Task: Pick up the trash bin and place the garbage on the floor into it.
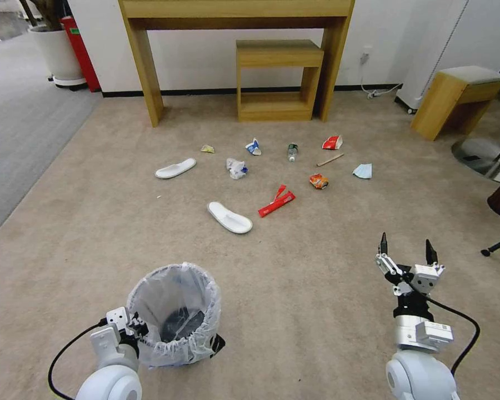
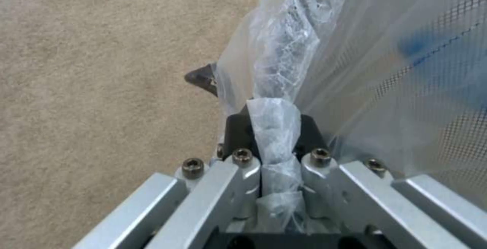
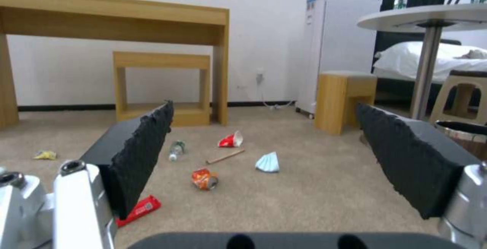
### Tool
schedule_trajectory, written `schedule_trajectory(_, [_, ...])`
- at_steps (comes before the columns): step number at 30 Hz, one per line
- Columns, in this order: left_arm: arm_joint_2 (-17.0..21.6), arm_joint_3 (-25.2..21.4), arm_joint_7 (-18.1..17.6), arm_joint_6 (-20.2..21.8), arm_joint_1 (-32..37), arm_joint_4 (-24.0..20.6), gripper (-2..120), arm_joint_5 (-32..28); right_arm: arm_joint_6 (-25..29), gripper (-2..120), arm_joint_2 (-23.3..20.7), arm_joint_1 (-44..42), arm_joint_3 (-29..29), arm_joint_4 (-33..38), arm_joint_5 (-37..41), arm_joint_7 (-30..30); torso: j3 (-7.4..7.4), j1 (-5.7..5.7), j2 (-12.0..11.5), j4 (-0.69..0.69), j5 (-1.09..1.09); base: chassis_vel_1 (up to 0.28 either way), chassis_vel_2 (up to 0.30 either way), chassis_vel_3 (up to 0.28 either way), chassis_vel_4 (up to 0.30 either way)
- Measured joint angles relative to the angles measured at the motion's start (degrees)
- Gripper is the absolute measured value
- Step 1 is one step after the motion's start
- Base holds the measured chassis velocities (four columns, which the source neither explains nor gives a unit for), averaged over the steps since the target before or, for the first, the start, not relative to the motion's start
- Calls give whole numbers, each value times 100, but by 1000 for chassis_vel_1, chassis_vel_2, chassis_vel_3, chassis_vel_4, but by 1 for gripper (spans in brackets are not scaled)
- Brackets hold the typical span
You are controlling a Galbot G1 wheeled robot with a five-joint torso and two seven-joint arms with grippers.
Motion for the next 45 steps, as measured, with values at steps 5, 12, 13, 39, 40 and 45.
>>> schedule_trajectory(5, [-135, -11, -7, 3, -20, -55, 3, -28, -5, 92, -46, -23, 2, -25, 38, 19, 0, 0, 0, -1, -3, 0, 0, 0, 0])
schedule_trajectory(12, [-325, -47, -18, 70, -42, -235, 3, -185, -4, 92, -116, -51, 30, -31, 59, 25, 1, 0, -1, -2, -5, 0, 0, 0, 0])
schedule_trajectory(13, [-364, -58, -22, 93, -42, -296, 3, -251, -4, 92, -125, -62, 30, -32, 59, 26, 1, 1, -1, -2, -5, 0, 0, 0, 0])
schedule_trajectory(39, [-306, -572, -219, 334, 131, -1452, 3, -1084, 22, 100, -259, -125, -17, -69, 245, 91, 1, 1, 0, -1, -2, 0, 0, 0, 0])
schedule_trajectory(40, [-306, -572, -219, 334, 131, -1452, 3, -1084, 22, 100, -259, -125, -17, -69, 245, 91, 1, 1, 0, -1, -2, 0, 0, 0, 0])
schedule_trajectory(45, [-366, -679, -233, 342, 102, -1528, 3, -1173, 5, 100, -284, -117, 1, -57, 233, 128, 1, 0, 0, -1, -2, 0, 0, 0, 0])
